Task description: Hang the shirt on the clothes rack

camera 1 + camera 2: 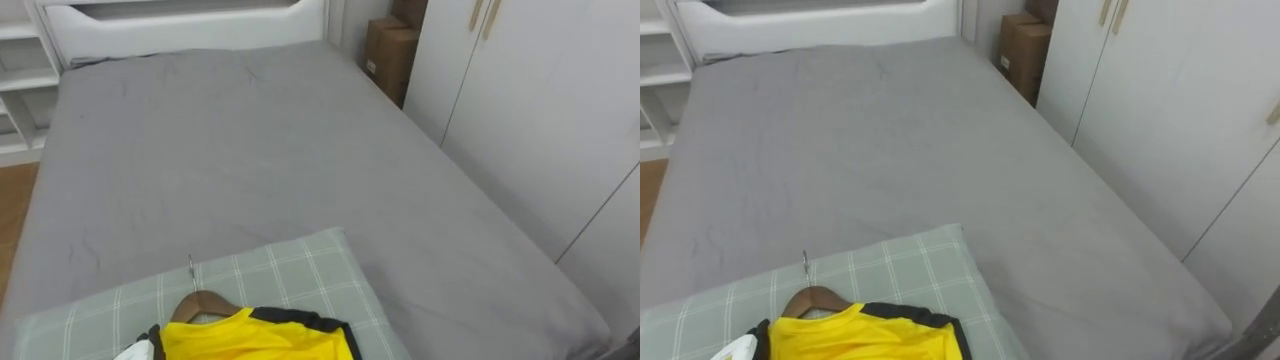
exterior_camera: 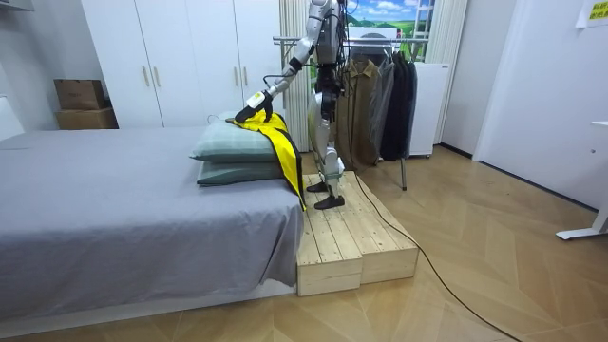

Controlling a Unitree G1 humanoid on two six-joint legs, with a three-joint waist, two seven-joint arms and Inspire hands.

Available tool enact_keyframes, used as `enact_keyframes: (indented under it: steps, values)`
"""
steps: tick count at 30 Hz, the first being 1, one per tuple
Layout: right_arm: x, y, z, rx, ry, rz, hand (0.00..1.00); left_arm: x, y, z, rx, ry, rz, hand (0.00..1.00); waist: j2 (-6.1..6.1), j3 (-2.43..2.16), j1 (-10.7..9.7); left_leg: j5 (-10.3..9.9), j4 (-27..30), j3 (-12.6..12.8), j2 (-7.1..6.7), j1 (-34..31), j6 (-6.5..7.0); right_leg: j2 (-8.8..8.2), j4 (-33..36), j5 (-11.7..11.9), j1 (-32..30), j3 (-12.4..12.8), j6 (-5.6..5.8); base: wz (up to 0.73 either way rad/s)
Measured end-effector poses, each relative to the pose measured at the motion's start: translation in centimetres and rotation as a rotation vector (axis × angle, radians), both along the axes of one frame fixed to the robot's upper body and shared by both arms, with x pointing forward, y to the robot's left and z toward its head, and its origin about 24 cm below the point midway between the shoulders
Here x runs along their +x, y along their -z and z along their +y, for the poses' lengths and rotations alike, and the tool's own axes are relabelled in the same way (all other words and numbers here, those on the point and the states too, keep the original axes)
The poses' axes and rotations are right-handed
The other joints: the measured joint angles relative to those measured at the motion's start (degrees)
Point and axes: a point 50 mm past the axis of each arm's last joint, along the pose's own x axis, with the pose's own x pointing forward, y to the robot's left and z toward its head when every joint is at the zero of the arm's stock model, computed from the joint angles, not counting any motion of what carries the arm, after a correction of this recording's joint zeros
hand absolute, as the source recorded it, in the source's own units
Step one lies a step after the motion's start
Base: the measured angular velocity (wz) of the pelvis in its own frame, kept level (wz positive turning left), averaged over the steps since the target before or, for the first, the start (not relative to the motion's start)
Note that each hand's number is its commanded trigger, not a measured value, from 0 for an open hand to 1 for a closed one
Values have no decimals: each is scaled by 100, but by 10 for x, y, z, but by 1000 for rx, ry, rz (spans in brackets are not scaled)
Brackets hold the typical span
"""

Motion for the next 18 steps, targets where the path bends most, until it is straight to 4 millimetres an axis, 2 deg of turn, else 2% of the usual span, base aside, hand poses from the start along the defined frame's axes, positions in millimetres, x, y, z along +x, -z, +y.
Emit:
enact_keyframes:
  steps: [7, 10, 12, 13, 14, 15, 18]
  values:
    - [5, 0, 0, 2, 2, -17, 0, 1, 0, 0, -7, -1, 26, 0, 0, 2, -4, -1, 19, 7, 6, -93, -1, -4, 14, 20, -98, -7, -3, 0]
    - [8, -1, 1, 2, -1, -31, 0, 2, 0, 0, -13, 4, 34, 2, -7, 27, -13, -1, 32, 4, 11, -110, -1, -7, 45, 20, -121, -21, -3, 0]
    - [9, -1, 1, 1, -1, -32, 0, 3, 0, -1, -17, 9, 41, 27, -1, 39, -13, -1, 32, -4, 12, -111, -1, -10, 53, 21, -121, -46, -3, 2]
    - [9, -1, 1, 1, -1, -33, 0, 4, 0, -1, -22, 13, 47, 65, 3, 46, -12, -1, 32, -8, 12, -117, -1, -12, 54, 20, -124, -54, -3, 3]
    - [9, -1, 1, 1, -1, -33, 0, 4, 0, -1, -24, 14, 49, 90, 4, 47, -11, -1, 32, -8, 12, -134, -1, -14, 55, 21, -132, -59, -3, 0]
    - [9, -1, 1, 1, -1, -34, 0, 5, -1, -1, -25, 15, 49, 100, 5, 44, -10, -1, 37, -8, 12, -158, -1, -17, 66, 22, -173, -68, -4, 0]
    - [8, -1, 1, 1, -1, -31, 0, 10, -5, 0, -18, 16, 40, 100, 3, 54, -26, 0, 40, -8, 12, -183, -1, -18, 62, 25, -198, -79, -6, 0]
